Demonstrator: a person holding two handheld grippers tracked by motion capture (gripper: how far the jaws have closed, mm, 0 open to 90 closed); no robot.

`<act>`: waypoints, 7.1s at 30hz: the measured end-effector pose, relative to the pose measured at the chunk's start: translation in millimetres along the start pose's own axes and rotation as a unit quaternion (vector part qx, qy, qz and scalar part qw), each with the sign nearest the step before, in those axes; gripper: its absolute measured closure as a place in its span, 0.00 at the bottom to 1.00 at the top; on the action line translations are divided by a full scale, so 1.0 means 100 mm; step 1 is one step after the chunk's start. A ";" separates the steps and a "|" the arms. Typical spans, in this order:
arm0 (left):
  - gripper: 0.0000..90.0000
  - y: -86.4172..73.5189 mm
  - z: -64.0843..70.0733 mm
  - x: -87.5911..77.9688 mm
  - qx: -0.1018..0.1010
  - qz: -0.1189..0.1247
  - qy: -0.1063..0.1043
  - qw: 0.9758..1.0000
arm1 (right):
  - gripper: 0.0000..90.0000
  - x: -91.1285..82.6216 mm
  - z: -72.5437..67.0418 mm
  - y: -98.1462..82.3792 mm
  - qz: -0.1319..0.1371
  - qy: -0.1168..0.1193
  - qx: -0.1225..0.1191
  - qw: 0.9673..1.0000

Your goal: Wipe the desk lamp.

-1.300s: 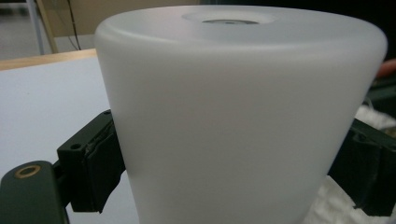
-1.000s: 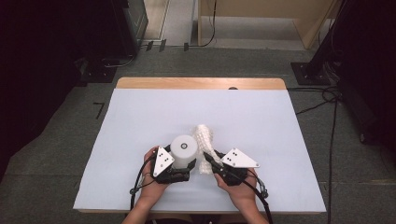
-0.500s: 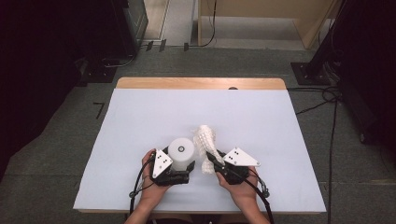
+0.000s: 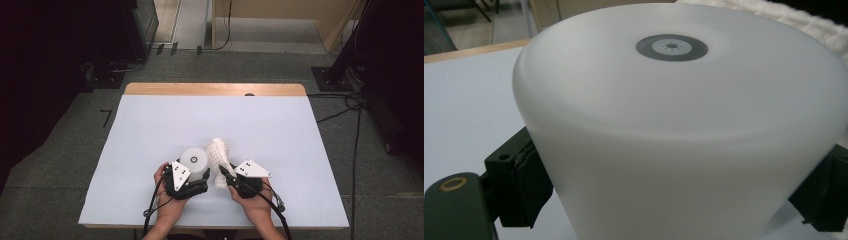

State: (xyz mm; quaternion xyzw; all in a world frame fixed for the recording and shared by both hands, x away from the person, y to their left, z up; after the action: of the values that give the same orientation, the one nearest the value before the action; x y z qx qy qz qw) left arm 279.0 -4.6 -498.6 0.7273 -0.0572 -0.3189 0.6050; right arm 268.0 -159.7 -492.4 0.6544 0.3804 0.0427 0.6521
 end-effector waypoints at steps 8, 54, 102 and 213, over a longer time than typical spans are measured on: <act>0.10 0.14 -0.09 -0.10 -0.028 0.037 -0.060 0.997 | 0.84 0.08 -0.10 -0.08 -0.018 0.012 -0.012 1.000; 0.10 0.18 -0.07 -0.12 -0.004 0.043 -0.101 0.994 | 0.84 0.00 -0.15 0.02 0.009 0.026 -0.007 1.000; 0.00 -0.02 -0.06 -0.01 0.017 0.026 -0.039 0.999 | 0.84 -0.04 0.10 0.03 0.011 -0.001 0.015 1.000; 0.02 0.01 0.05 0.13 0.011 -0.006 0.034 0.999 | 0.84 0.00 0.17 -0.01 0.006 -0.002 0.018 1.000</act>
State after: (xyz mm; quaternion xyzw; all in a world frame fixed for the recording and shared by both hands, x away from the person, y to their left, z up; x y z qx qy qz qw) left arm 287.0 -15.7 -503.4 0.7448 -0.0362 -0.2968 0.5965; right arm 277.0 -173.4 -495.7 0.6685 0.3752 0.0385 0.6410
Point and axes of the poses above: each handheld gripper's, and its own axes: x roughly forward along the jaws, y roughly out of its top, z roughly to its right, the point moved 6 cm from there along x, roughly forward along the jaws, and after that the axes turned 4 degrees about x, right-handed, at the moved point
